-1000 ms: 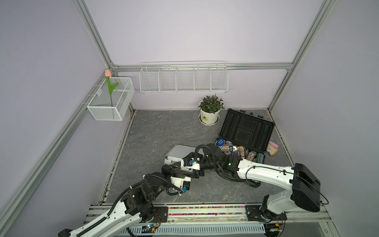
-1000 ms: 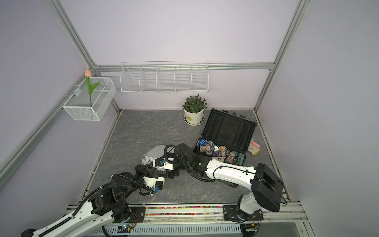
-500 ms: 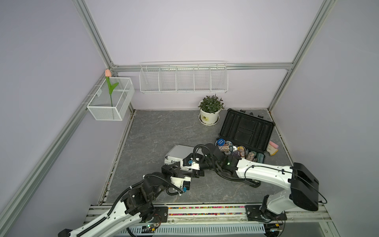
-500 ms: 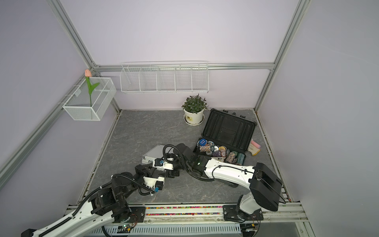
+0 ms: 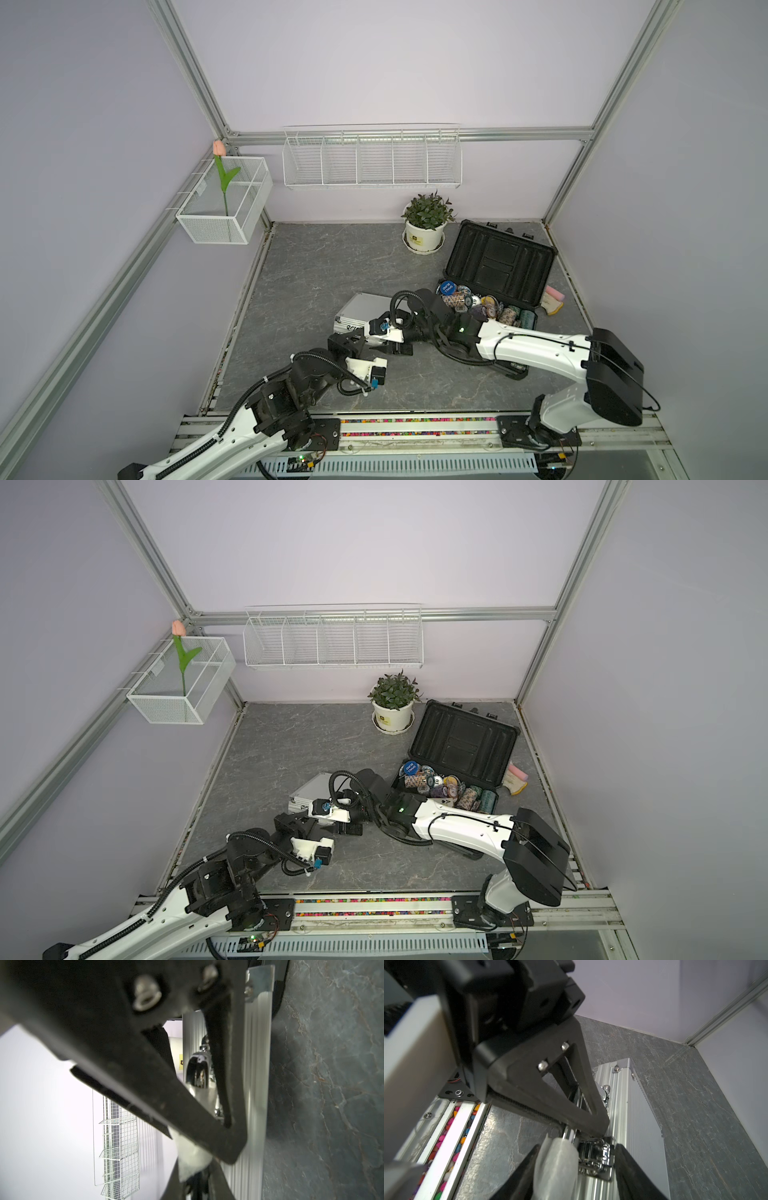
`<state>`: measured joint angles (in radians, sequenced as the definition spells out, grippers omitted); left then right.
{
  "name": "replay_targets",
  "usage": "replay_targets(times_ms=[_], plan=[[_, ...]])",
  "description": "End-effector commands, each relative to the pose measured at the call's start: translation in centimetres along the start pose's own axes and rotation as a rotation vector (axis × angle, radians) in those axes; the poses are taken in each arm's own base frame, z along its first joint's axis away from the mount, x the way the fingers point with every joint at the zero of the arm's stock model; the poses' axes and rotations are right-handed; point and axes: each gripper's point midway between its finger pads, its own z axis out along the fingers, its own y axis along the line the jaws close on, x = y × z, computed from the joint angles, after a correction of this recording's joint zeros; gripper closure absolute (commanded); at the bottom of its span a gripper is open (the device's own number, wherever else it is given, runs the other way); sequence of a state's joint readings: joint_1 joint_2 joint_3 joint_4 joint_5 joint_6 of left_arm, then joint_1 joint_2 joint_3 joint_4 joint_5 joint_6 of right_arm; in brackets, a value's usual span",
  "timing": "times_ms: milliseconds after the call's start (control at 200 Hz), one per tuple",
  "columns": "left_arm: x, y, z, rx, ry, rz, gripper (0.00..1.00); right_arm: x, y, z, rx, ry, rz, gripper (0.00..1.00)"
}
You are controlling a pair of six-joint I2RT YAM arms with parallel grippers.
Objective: Open the poker set cases
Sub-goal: Open the fastener on the poker set case.
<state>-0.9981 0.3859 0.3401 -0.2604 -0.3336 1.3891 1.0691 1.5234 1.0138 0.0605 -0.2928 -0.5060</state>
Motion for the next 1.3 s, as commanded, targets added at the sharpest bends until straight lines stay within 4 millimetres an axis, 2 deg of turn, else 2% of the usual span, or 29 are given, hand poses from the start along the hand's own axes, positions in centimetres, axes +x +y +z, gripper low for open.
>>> replay_targets(times_ms=[0,1120,1180,1295], plan=[[0.0,3.2,-0.5,-0.116,0.003,0.008,1.0,-0.2,1.8,-0.2,-0.08,-0.009,-0.013,0.47],[0.5,3.5,-1.1,-0.129,0.017,-0.003,1.0,-0.8,3.2,-1.3,-0.145,-0.016,-0.035,0.73],[0.5,3.5,-1.1,-0.127,0.018,-0.003,1.0,-0.7,3.1,-1.2,-0.143,-0.015,-0.035,0.72],[0.5,3.5,-1.1,-0.125,0.018,0.001,1.0,-0.8,2.6,-1.3,-0.098,-0.017,-0.046,0.57]])
